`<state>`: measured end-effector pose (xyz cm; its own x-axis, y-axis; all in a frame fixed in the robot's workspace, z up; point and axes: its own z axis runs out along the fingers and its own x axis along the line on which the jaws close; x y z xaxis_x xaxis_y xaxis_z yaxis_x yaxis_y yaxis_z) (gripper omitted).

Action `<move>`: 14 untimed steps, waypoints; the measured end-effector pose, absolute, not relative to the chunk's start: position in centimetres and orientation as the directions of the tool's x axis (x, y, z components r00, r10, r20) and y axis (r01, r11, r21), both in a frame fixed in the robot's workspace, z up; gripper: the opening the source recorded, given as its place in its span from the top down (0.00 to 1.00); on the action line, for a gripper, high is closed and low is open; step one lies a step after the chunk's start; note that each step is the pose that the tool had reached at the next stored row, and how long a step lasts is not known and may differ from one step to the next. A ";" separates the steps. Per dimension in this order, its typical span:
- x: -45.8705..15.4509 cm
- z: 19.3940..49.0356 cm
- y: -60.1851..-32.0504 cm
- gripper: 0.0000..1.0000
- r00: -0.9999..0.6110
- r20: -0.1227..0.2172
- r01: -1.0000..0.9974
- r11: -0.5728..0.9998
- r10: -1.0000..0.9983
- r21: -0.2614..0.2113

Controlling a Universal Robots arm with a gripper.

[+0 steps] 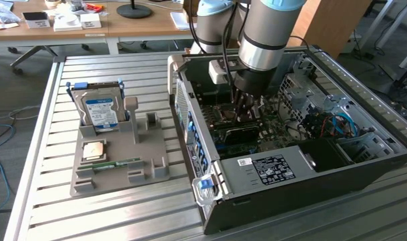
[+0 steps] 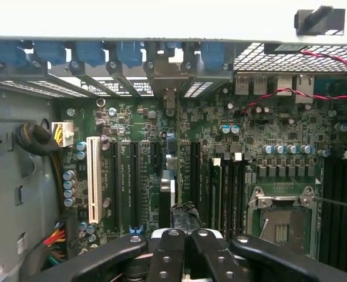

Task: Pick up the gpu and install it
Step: 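Press down on the gpu until it lock into place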

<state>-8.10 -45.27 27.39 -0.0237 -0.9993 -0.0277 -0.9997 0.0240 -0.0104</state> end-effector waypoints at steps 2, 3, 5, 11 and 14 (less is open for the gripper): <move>-8.1 27.4 -45.3 0.89 -0.024 -0.028 -1.000 0.024 -0.999 -0.010; -8.1 27.3 -45.3 0.89 -0.024 -0.028 -1.000 0.024 -0.999 -0.011; -8.1 27.2 -45.2 0.89 -0.024 -0.028 -1.000 0.024 -0.999 -0.010; -8.1 26.7 -45.2 0.89 -0.024 -0.028 -1.000 0.024 -0.999 -0.010; -8.1 26.7 -45.2 0.89 -0.024 -0.028 -1.000 0.024 -0.999 -0.010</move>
